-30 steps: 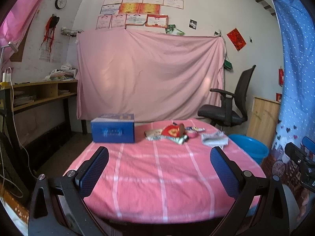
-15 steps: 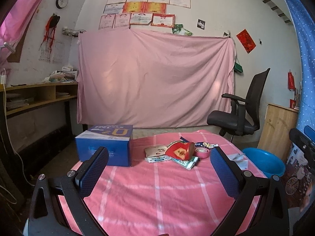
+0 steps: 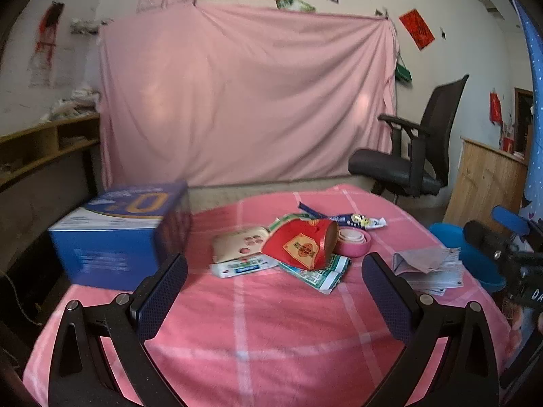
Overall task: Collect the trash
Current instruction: 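Grasp the red paper cup with the left gripper while the right grasps the grey mask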
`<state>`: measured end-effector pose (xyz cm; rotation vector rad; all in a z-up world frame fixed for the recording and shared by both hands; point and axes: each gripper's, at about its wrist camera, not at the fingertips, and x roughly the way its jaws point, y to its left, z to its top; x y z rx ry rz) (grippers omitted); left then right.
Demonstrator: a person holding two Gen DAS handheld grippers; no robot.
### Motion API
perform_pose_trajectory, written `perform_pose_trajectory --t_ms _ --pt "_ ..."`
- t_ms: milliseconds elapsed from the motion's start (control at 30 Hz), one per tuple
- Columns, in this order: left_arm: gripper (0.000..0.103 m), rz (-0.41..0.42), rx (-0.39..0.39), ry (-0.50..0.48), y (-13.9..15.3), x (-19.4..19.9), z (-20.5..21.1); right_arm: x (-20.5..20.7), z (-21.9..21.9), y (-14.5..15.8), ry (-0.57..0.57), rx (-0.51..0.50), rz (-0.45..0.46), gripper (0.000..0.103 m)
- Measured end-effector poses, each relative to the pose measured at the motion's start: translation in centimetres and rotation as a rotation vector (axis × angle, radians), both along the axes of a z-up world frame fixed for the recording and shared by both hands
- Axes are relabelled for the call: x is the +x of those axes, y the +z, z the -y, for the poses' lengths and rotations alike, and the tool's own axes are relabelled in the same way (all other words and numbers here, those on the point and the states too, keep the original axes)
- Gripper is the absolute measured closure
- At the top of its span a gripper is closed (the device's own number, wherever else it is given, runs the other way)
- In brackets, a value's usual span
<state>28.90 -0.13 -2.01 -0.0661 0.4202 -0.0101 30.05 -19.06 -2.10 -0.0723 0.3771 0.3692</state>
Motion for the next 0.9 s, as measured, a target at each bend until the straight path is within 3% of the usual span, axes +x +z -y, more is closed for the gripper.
perform_pose_trajectory --t_ms 133,267,500,733,900 --pt "0.007 -0.028 -0.019 -0.049 -0.6 2.1 0.1 2.5 -0.6 -1.4 0.043 -0.041 -0.103 0.000" --pt "0.022 -0.071 -0.039 -0.093 -1.0 4.0 -0.1 4.2 -0.8 -2.2 0.067 -0.059 -0.183 0.000" --pt "0.040 -0.139 -0.077 -0.168 -1.3 6.1 -0.2 5.8 -0.2 -3.4 0.082 -0.039 -0.289 0.000" --pt "0.073 -0.198 -0.071 -0.214 -1.5 7.5 0.6 6.5 -0.5 -4.0 0.125 0.007 -0.357 0.004" --pt "0.087 -0.201 -0.076 -0.207 -1.5 7.3 0.3 6.4 -0.5 -4.2 0.142 0.021 -0.383 0.004"
